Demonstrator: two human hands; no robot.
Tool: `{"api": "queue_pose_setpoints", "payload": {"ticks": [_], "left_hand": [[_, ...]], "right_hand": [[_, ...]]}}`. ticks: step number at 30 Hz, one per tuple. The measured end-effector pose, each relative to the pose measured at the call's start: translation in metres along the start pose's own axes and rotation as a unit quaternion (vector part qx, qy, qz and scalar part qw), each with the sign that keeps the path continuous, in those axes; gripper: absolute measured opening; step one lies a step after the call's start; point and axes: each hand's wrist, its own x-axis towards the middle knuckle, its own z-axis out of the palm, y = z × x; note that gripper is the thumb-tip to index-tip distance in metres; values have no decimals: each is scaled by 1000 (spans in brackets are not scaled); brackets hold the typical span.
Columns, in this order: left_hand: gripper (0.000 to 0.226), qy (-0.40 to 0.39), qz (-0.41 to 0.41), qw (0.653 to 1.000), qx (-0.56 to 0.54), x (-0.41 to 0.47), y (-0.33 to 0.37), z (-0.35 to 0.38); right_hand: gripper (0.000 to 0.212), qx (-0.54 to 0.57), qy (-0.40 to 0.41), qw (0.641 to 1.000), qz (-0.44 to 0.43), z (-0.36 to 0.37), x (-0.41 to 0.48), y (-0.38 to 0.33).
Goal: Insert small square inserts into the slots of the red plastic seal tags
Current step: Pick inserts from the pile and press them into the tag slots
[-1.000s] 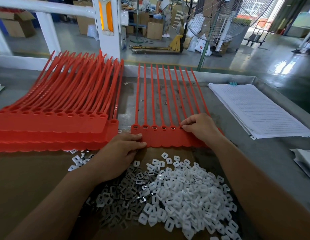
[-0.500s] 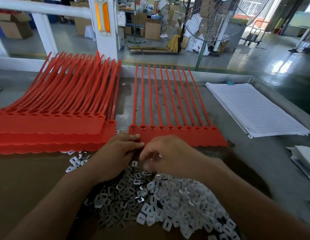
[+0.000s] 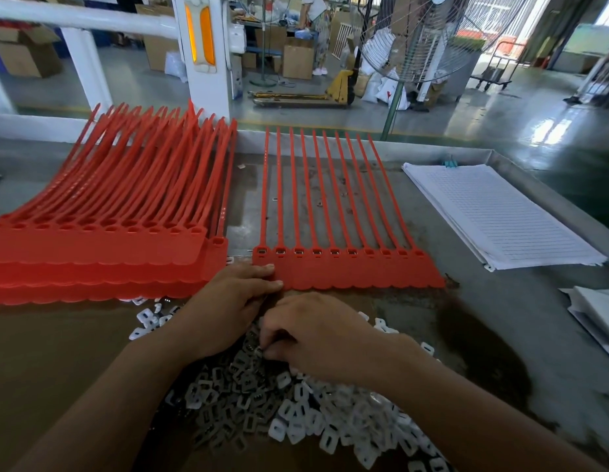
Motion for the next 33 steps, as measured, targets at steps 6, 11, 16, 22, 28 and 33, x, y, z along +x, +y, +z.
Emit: {"api": "queue_pose_setpoints", "payload": {"ticks": [6, 11, 16, 22, 28, 33], "left_hand": [[36, -14, -10, 1000, -9, -1, 3, -2], [35, -10, -15, 1000, -11, -1, 6, -3], [36, -10, -37, 999, -4, 0, 11, -5], [37, -25, -56, 998, -2, 0, 13, -8], [38, -28, -64, 997, -11, -1, 15, -10], [38, -27, -61, 998, -10, -1, 14, -10]], "right_hand": [[11, 67, 21, 998, 1, -3, -3, -2], [14, 88, 31, 996, 6, -9, -4, 4], [16, 95, 107, 989, 37, -24, -7, 31], [13, 106, 244, 949, 169, -42, -9, 91], [12, 97, 286, 918, 258, -45, -3, 134], [12, 124, 276, 911, 279, -41, 2, 143]]}}
